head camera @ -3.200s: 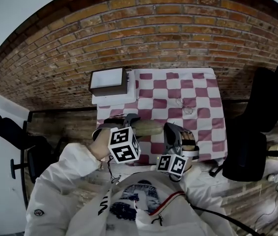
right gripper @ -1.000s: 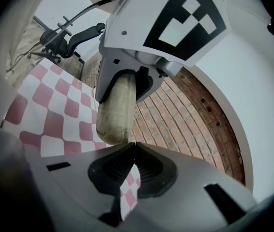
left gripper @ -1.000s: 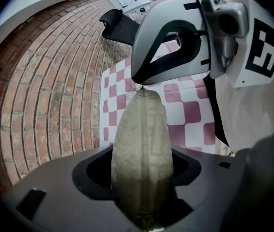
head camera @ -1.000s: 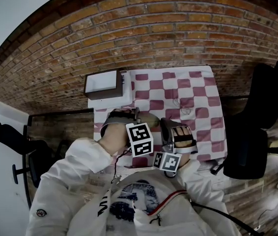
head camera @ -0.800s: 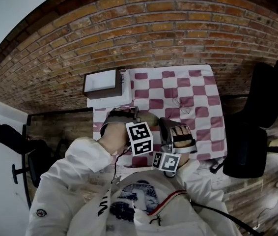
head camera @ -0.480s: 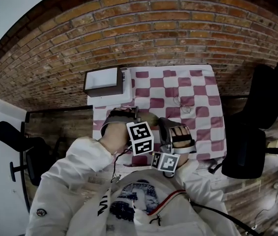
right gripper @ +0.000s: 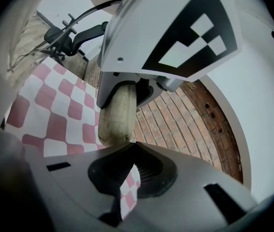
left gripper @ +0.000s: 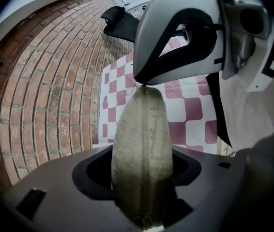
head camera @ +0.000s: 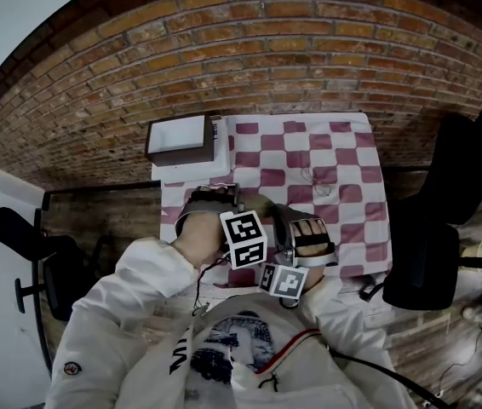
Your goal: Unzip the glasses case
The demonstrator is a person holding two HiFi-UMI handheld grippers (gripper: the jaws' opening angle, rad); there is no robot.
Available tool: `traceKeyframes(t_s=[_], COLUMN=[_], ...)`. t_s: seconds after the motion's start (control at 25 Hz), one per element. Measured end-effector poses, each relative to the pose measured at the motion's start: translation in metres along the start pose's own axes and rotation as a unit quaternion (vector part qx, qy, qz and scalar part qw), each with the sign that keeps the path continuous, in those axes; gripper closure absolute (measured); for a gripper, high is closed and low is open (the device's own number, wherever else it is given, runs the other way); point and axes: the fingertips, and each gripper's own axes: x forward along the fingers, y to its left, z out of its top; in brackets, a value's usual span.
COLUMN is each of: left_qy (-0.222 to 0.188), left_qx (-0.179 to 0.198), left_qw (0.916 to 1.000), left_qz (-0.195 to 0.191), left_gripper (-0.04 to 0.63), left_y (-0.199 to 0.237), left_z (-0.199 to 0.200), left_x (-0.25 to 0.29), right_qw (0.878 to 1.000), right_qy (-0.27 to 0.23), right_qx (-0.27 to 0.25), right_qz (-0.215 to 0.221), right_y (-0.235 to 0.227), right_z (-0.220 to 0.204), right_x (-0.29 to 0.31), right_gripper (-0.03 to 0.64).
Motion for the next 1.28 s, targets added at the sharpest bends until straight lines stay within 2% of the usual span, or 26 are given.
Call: traceKeyframes(t_s=[0.36,0.52,0.6,0.76,0.88,1.08,1.28], left_qy=[-0.031,-0.049,-0.06,-0.09,-0.125,-0.182,-0.22], left_qx=[-0.01,-0.025,-0.039,-0.094,-0.146,-0.229,-0.297], left_qw=[0.9994,0.9981,0.9969,0.9913,0.9812,0.9561,0.9291], left_qz=[0.015,0.027,0.031,0.021,0.019,0.015,0.023], left_gripper=[0.304,0.304,0.304,0.304,0.304,0.304,0.304], left_y=[0.001,0.006,0.009,0.009,0.011,0.011,0.006], left_z=[0.006,0.004,0.002,-0.007,-0.012,-0.02,-0.024], left_x=[-0.005,-0.01,-0.012,-0.015,-0.02,-0.032,-0.041], right_qw=[1.0,0.999,0.998,0.993,0.986,0.965,0.953], right_qy=[0.001,-0.012,-0.017,-0.022,-0.022,-0.018,-0.02], right_qx=[0.019,0.039,0.06,0.106,0.16,0.253,0.295], right_qz=[0.01,0.021,0.033,0.035,0.041,0.057,0.067], right_y=[-0.009,-0.015,-0.019,-0.034,-0.043,-0.05,-0.051], right_z=[-0.006,-0.005,-0.004,-0.008,-0.012,-0.019,-0.023], right_x=[-0.003,-0.009,-0.013,-0.022,-0.029,-0.039,-0.049], right_gripper=[0.598,0.597,0.595,0.595,0.595,0.595,0.595])
